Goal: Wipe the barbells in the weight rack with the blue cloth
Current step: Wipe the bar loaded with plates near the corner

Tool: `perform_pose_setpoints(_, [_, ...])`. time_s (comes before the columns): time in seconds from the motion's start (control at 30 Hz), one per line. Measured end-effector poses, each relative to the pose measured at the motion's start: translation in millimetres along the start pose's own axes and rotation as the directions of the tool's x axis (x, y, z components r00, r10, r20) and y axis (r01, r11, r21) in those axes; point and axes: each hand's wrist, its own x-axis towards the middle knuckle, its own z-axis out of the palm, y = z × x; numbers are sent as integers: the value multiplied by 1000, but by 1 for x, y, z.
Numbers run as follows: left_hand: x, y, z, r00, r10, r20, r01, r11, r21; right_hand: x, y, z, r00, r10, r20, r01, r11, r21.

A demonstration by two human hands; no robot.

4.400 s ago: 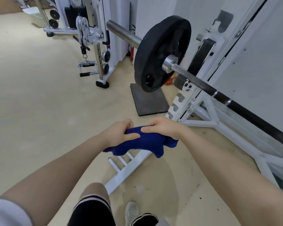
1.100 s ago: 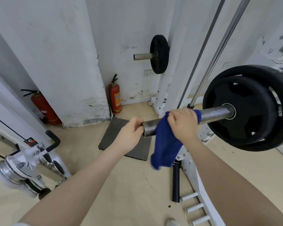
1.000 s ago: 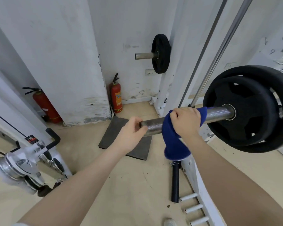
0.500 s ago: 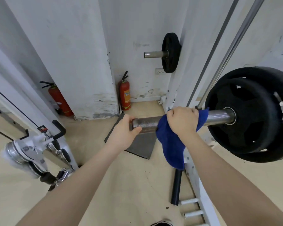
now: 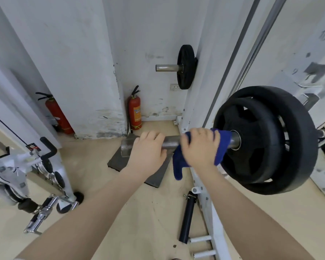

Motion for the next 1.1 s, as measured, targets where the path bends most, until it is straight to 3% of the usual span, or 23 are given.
perform_pose_setpoints(0.07, [3,10,6,1000,6,1,-6,999,48,-14,-9,3,988,-152,-20,153,988,35])
perform_pose_setpoints(0.17, [7,18,10,998,56,29,-60,984,168,1,30,-2,922,-386,-34,387,920,66])
perform_pose_setpoints(0.3, [8,17,13,997,78,-15,-72,961,267,32,78,-11,994,-108,24,106,992,65])
perform_pose_setpoints(0.4, [7,19,16,998,51,-35,-37,948,315,25,55,-7,1000,-16,-13,16,1000,-11])
perform_pose_setpoints(0.57, [8,22,21,989,51,-138,-3,946,323,16,45,-6,940,-340,4,340,940,1])
perform_pose_setpoints(0.67, [7,24,22,987,30,-159,21,950,312,37,77,-10,980,-194,52,191,980,57])
perform_pose_setpoints(0.77, [5,25,23,987,2,-162,41,963,265,33,69,-6,996,-91,-24,92,995,34])
perform_pose_setpoints(0.87, [3,24,26,983,9,-185,42,962,270,11,29,-3,985,-165,-46,166,985,34])
perform_pose_setpoints(1.0, [5,21,26,986,11,-168,31,969,246,16,40,-5,890,-456,0,455,889,52])
perform_pose_setpoints(1.03, [5,20,25,986,22,-167,20,969,245,22,52,-5,889,-457,12,457,889,33])
perform_pose_setpoints(1.1, [5,17,25,982,56,-178,-5,963,270,34,70,-5,953,-302,-2,302,953,13])
